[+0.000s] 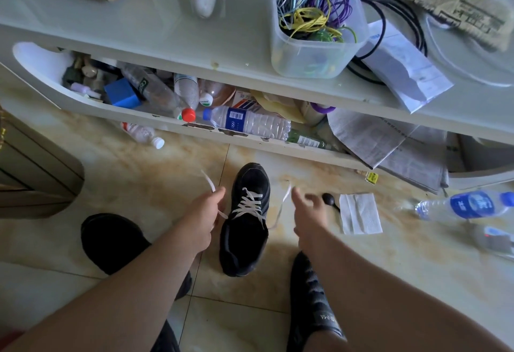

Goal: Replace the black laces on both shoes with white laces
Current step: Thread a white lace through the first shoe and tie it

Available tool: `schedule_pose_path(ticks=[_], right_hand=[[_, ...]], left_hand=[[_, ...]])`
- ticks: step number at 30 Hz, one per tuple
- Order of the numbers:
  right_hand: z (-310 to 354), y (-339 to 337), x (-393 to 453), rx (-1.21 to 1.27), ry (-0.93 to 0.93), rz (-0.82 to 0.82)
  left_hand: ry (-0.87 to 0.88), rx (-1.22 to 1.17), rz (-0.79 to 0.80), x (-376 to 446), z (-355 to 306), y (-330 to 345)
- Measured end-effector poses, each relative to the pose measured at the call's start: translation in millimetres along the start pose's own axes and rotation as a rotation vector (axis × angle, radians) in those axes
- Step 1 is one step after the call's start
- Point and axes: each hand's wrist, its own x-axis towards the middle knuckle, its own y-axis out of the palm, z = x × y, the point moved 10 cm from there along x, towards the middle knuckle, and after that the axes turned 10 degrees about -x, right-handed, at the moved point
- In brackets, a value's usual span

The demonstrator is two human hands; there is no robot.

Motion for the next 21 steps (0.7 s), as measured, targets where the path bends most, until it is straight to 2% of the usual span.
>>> schedule_pose_path(ticks=[1, 2, 4, 6, 9, 13, 17, 21], right_hand=[[-12.9, 1.0, -0.3, -0.15, 0.004, -0.059], [-25.2, 10.8, -2.4, -0.257, 0.01, -0.034], [-46.1, 46.4, -11.5, -0.344, 0.007, 0.146], [-48.6, 69.6, -22.1, -0.327, -0.044, 0.207], [-34.7, 68.3, -30.9, -0.317, -0.135, 0.102], [-21.8, 52.3, -25.3, -0.268, -0.153, 0.06], [11.2, 42.3, -22.8, -0.259, -0.197, 0.022], [49.5, 69.7, -37.3, -0.441, -0.348, 0.158]], left_hand=[[-0.024, 0.055, 0.021, -0.1, 7.8, 2.1], [-0.035, 0.117, 0.064, -4.3, 14.4, 8.6], [-0.005, 0.22, 0.103, -6.2, 25.6, 17.0], [0.065, 0.309, 0.052, -8.8, 29.7, 13.5], [0.116, 0.304, -0.043, -10.2, 35.0, 0.9], [0.166, 0.234, -0.147, -20.0, 31.6, -10.9], [0.32, 0.307, -0.144, -22.3, -10.4, -5.1], [0.431, 0.389, -0.018, -27.4, -40.2, 20.0]])
